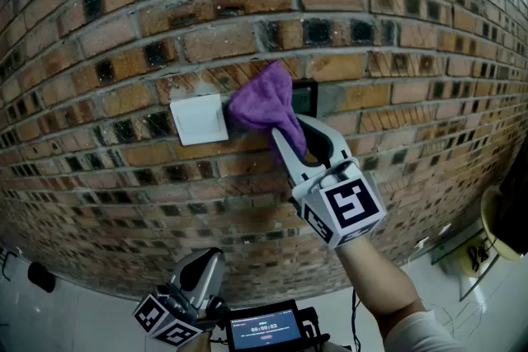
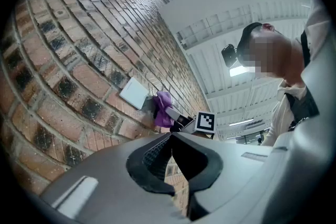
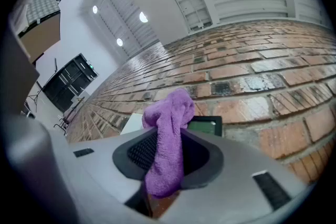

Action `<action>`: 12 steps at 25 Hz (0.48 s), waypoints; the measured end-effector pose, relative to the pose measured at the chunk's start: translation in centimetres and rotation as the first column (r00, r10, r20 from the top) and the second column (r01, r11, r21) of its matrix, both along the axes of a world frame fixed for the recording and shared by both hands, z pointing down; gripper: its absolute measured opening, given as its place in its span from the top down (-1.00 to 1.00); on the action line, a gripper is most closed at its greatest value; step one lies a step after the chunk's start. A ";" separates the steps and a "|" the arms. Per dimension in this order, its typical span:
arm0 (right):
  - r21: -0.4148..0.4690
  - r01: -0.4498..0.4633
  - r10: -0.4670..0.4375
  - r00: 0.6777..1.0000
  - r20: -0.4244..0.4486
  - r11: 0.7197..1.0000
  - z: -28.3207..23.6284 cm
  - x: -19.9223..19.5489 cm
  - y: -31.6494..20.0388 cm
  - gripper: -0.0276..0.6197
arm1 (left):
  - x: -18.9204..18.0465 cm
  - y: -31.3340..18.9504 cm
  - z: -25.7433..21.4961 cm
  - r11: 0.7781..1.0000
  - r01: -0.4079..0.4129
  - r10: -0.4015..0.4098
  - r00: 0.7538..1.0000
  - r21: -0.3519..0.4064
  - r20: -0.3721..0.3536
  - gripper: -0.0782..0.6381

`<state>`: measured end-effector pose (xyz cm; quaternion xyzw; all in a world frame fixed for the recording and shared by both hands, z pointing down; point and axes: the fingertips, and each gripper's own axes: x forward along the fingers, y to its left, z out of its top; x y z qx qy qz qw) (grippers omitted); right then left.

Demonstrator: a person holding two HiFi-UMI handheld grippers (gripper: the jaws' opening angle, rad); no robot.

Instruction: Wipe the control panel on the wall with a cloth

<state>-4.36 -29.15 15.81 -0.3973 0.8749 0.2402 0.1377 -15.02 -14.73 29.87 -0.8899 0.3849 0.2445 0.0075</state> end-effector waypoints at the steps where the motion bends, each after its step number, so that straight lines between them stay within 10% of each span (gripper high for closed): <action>1: -0.001 -0.013 0.013 1.000 0.013 1.000 -0.1 0.7 -0.2 0.54 | 0.1 -0.1 0.0 1.000 -0.003 0.003 1.000 0.000 0.000 0.82; 12: -0.062 -0.168 0.174 0.978 0.111 0.984 -0.2 9.5 -2.6 0.54 | 1.7 -0.4 0.1 0.999 -0.039 0.039 0.999 -0.004 0.011 0.82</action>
